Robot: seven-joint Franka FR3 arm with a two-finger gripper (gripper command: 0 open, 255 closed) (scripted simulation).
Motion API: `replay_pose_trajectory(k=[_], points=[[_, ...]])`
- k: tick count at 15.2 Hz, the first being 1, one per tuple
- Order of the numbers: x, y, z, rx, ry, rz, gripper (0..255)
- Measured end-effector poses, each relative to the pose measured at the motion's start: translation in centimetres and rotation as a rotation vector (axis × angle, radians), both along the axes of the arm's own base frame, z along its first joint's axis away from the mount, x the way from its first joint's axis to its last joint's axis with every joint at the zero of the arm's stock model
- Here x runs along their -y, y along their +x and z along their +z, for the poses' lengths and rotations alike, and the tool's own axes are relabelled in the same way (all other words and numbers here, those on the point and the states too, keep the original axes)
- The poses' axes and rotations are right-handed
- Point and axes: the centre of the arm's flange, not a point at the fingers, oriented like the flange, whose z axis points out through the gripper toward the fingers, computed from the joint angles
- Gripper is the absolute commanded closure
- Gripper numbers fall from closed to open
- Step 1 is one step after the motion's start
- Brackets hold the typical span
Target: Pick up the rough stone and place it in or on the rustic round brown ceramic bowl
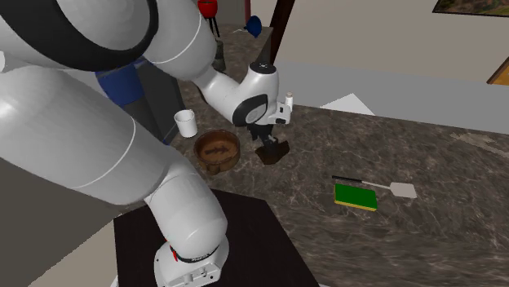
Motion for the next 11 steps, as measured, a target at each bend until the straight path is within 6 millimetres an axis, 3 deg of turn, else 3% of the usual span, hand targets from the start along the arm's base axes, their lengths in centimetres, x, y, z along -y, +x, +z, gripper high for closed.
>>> replay_pose_trajectory(k=[5, 11], points=[[-0.8, 3.7, -2.5, 0.112, -0.084, 0.032, 0], [-1.1, 4.7, -5.6, 0.127, -0.087, 0.04, 0]])
